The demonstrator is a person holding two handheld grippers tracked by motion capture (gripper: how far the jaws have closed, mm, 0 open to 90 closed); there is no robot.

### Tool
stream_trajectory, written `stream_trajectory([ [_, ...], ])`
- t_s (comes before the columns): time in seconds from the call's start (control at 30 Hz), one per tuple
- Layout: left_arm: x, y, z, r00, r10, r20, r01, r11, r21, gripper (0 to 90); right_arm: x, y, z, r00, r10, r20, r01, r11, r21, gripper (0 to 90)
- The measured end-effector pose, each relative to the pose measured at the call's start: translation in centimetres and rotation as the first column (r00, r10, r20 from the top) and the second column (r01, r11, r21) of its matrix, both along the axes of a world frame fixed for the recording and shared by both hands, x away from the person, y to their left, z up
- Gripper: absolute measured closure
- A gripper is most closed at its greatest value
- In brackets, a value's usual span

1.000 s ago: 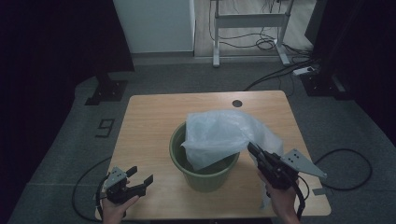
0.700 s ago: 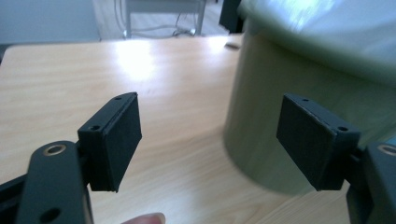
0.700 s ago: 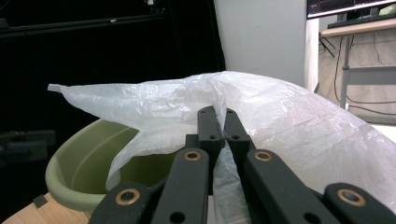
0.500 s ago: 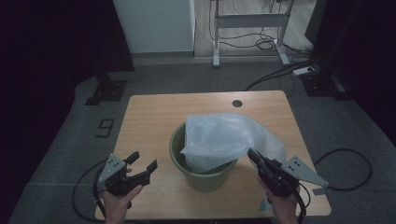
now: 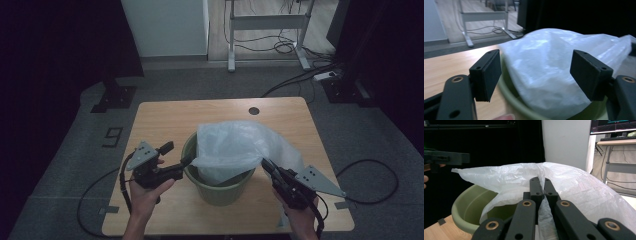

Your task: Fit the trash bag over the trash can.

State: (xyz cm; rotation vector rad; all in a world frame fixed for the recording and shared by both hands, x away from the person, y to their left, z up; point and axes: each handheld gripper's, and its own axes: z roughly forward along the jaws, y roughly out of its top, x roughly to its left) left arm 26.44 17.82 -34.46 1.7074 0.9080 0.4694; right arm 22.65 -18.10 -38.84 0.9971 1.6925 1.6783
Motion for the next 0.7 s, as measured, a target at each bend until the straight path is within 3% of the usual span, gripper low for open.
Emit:
stream_trajectory([
  [0.13,0.2,-2.0,-0.9,0.9991,-0.033,-0.027,0.034,0.9986,0.039,26.2,-0.1,0.4,0.7,0.9998,0.015,0.013,-0.015,1.000,-0.005,87.7],
  [0.3,0.3,-2.4,-2.1,0.9976,-0.037,-0.059,0.039,0.9982,0.046,28.6,-0.4,0.9,1.3,0.9990,0.031,0.033,-0.030,1.000,-0.007,87.6],
  [0.4,0.4,-2.6,-2.5,0.9975,-0.032,-0.064,0.036,0.9975,0.061,29.6,-0.4,1.3,1.6,0.9984,0.040,0.041,-0.039,0.999,-0.006,87.4],
  [0.7,0.4,-4.2,-3.5,0.9974,-0.039,-0.061,0.047,0.9901,0.132,30.1,0.5,3.4,1.8,0.9967,0.081,0.007,-0.080,0.996,-0.044,84.8],
])
